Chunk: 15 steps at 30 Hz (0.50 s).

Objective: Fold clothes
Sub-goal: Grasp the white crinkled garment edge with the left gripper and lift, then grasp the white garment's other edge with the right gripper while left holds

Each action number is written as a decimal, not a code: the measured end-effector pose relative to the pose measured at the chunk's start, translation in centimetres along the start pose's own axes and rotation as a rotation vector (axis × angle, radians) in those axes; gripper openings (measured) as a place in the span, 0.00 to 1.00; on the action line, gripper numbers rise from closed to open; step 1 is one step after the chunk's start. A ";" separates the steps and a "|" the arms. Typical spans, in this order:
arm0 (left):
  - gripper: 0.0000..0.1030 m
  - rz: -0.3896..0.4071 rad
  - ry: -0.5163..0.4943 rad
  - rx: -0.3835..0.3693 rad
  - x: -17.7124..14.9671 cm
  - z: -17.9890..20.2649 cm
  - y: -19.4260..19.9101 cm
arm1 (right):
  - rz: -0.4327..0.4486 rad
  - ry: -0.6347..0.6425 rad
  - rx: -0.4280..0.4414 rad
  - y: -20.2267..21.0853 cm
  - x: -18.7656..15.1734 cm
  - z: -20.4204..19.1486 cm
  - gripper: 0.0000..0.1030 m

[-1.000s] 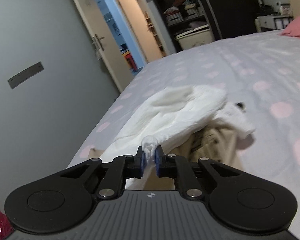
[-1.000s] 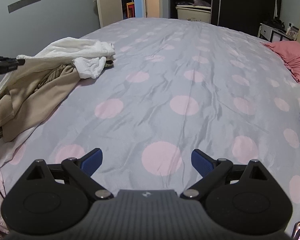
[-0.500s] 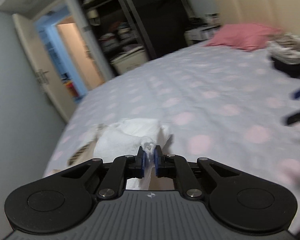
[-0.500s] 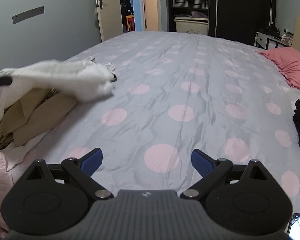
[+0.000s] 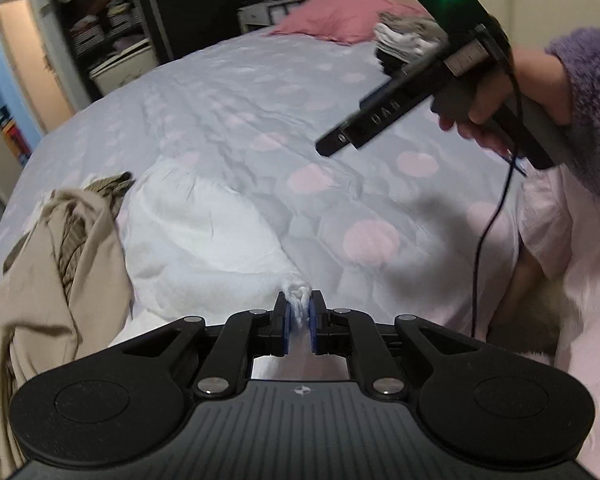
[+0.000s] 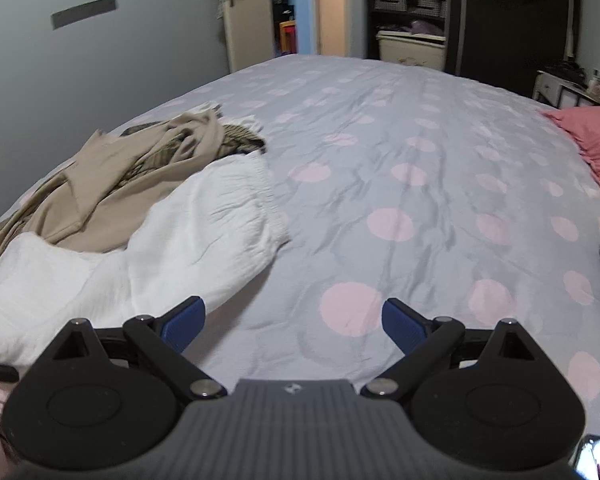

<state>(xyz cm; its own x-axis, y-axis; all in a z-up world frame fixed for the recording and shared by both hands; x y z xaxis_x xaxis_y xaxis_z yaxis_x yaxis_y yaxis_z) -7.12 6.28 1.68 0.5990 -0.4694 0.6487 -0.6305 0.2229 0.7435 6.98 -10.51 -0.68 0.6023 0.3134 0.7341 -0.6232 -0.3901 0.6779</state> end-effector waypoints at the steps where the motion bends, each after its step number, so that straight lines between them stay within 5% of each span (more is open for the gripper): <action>1: 0.07 0.009 0.004 0.000 -0.1 -0.2 0.2 | -0.010 0.011 0.008 -0.3 0.1 -0.3 0.91; 10: 0.32 0.016 0.075 -0.036 -1.0 -2.1 1.8 | -0.090 0.167 0.041 -3.8 2.6 -2.5 0.79; 11: 0.40 0.006 0.094 -0.019 -1.3 -3.1 1.8 | -0.093 0.191 0.044 -4.2 3.1 -2.6 0.79; 15: 0.42 -0.058 0.178 0.098 -2.7 -8.5 1.3 | -0.099 0.285 0.070 -6.2 5.3 -3.3 0.77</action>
<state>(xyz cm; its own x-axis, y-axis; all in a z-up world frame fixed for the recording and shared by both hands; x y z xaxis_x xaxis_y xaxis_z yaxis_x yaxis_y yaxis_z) -5.30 15.12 2.27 0.7082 -0.3190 0.6299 -0.6319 0.1116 0.7670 12.41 -3.61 -0.83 0.4877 0.5795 0.6529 -0.5265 -0.4014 0.7495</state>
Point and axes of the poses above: each gripper's, at about its wrist camera, not at the fingertips, and y roughly against the way its jaws point, z to its right, x to its top, the point moved 7 cm from there along -y, roughly the way its jaws point
